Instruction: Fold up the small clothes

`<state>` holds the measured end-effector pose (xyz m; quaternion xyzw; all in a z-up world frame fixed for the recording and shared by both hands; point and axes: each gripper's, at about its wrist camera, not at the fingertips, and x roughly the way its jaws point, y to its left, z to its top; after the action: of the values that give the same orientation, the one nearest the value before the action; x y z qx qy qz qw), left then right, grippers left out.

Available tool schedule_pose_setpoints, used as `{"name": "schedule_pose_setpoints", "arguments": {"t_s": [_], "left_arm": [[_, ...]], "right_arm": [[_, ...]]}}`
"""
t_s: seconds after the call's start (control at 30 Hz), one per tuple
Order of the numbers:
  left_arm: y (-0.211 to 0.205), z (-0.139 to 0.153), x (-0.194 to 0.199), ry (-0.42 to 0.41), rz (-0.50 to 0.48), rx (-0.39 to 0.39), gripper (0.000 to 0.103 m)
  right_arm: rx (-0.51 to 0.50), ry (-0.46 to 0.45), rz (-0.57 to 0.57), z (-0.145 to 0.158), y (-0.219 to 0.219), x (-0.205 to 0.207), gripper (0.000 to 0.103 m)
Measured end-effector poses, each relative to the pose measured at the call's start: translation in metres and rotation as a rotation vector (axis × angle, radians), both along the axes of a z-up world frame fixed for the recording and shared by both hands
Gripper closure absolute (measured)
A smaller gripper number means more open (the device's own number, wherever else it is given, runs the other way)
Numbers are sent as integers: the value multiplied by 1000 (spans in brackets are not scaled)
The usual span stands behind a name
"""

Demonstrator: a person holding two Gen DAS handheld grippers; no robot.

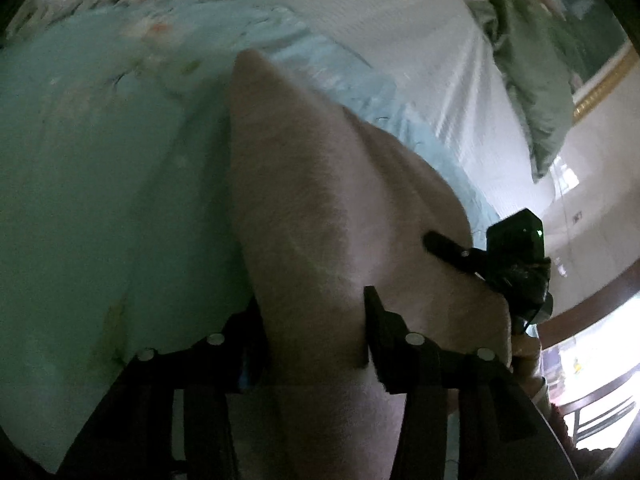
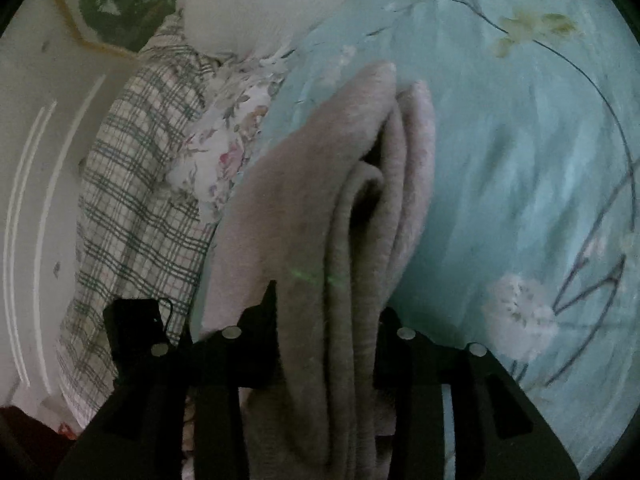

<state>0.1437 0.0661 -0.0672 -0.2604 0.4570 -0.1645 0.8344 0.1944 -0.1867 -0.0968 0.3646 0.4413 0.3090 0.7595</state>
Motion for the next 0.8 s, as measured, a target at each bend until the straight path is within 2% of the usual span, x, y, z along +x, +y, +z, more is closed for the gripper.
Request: {"name": "schedule_pose_setpoints", "arguments": {"t_s": [0.1, 0.2, 0.3, 0.4, 0.43, 0.5, 0.53, 0.57, 0.63, 0.7, 0.8], "left_arm": [[1, -1, -1, 6, 6, 19, 45], [-1, 6, -3, -5, 10, 66, 43], [4, 19, -13, -47, 32, 105, 44], [4, 35, -25, -110, 27, 123, 46], [1, 41, -28, -128, 13, 121, 48], [-5, 48, -31, -155, -24, 118, 55], [-10, 50, -34, -170, -50, 116, 56], [-15, 51, -36, -181, -76, 116, 61], [-26, 52, -36, -182, -116, 120, 68], [-34, 51, -41, -184, -147, 121, 69], [-44, 47, -45, -182, -183, 126, 69]], "right_arm": [[-59, 3, -11, 9, 2, -2, 58], [-157, -28, -46, 27, -2, -9, 53], [-221, -78, -115, 44, -14, -16, 53], [-224, -128, -169, 56, -21, -14, 53], [-214, -132, -167, 57, -21, -11, 54], [-209, -105, -128, 52, -12, 2, 69], [-228, -83, -110, 49, -6, 8, 83], [-235, -79, -101, 48, -4, 11, 89], [-207, -125, -110, 57, -4, 12, 90], [-163, -172, -130, 68, -7, 12, 90], [-225, -119, -140, 59, -5, 18, 90]]}}
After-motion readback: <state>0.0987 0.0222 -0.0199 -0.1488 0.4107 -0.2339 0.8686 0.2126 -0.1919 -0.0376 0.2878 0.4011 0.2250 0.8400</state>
